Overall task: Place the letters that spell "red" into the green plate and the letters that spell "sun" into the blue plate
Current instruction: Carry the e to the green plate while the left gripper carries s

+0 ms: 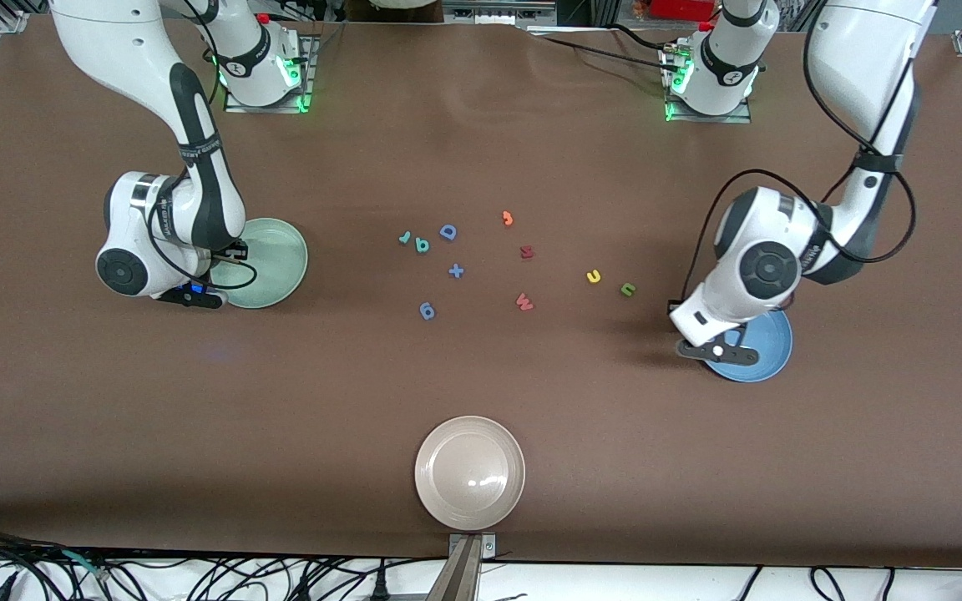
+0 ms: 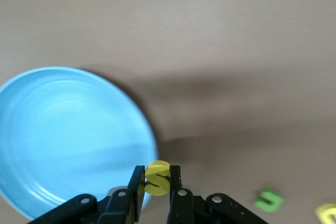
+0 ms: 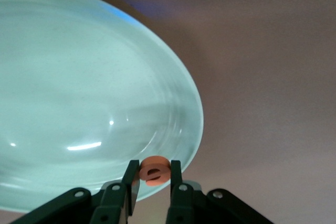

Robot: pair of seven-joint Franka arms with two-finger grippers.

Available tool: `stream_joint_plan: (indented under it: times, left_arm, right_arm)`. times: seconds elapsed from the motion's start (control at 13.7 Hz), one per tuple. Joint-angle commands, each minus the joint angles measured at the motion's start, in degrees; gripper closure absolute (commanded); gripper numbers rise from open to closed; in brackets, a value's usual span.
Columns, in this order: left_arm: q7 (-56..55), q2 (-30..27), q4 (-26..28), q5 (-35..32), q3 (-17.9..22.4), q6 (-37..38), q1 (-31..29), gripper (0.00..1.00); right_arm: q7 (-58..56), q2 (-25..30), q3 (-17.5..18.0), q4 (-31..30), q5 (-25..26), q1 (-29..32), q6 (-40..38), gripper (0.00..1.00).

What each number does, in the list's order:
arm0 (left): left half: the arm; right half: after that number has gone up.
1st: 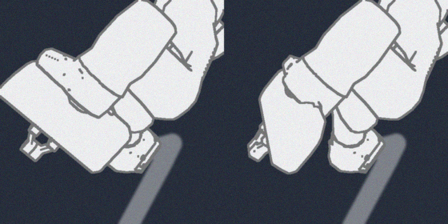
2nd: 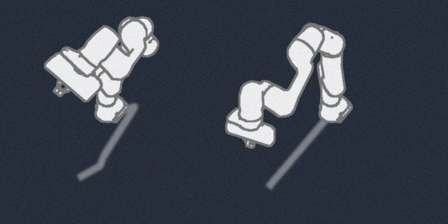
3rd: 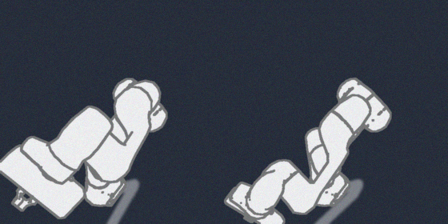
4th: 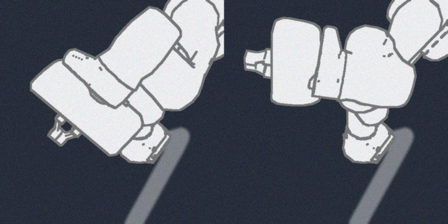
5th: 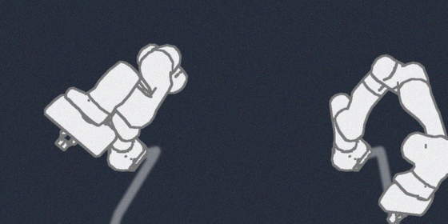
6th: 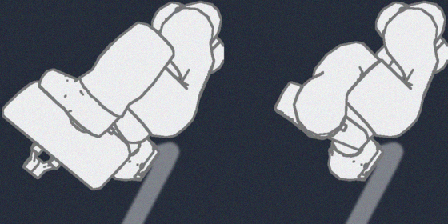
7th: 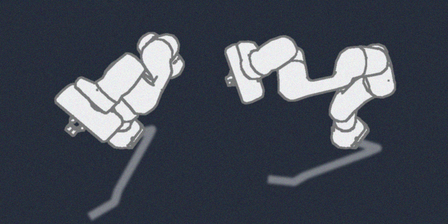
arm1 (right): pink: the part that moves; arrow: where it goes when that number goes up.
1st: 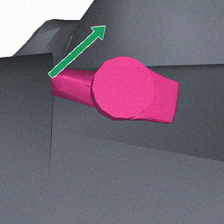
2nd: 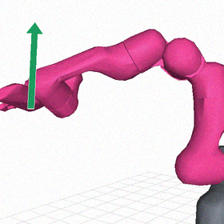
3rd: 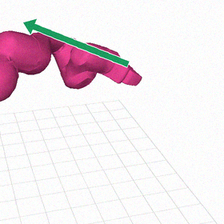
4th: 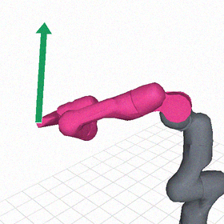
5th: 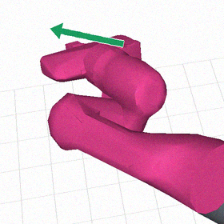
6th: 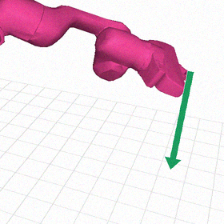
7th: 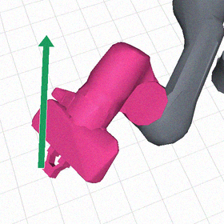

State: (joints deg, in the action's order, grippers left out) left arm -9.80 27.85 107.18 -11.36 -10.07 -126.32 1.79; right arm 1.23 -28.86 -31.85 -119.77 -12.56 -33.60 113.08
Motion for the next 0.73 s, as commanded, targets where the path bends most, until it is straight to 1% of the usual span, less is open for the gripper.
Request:
stream_joint_plan:
  times: [0.0,0.07,0.22,0.29,0.36,0.44,0.66]
  left_arm:
    - [4.34,2.20,-0.39,-4.70,-0.65,-0.06,-6.15,0.93]
    - [4.44,3.51,-0.56,-6.20,-0.74,-0.41,-7.22,0.92]
    - [4.44,4.93,-0.48,-6.57,-0.74,-2.26,-7.93,0.89]
    - [4.53,5.72,-0.48,-6.48,-0.74,-2.44,-8.29,0.86]
    - [4.53,6.07,-0.56,-6.39,-0.74,-2.53,-8.29,0.62]
    - [4.53,5.99,-0.57,-6.39,-0.74,-2.44,-8.38,0.01]
    - [4.61,3.89,-0.57,-6.30,-1.09,-0.95,-8.46,0.00]
  right_arm:
    - [-1.14,-0.58,0.03,-0.37,-1.40,0.29,0.57,0.91]
    - [-1.31,-0.85,0.03,-0.37,-1.85,0.29,0.57,0.91]
    - [-1.58,-1.55,0.03,-0.29,-2.37,0.29,0.57,0.90]
    - [-1.58,-1.55,0.03,-0.29,-2.73,0.29,0.57,0.82]
    - [-1.58,-1.55,0.03,-0.20,-2.73,0.29,0.57,0.59]
    - [-1.58,-1.55,0.03,-0.02,-2.73,0.29,0.57,0.46]
    - [-1.40,-1.46,0.12,0.33,-2.73,0.21,0.31,0.20]
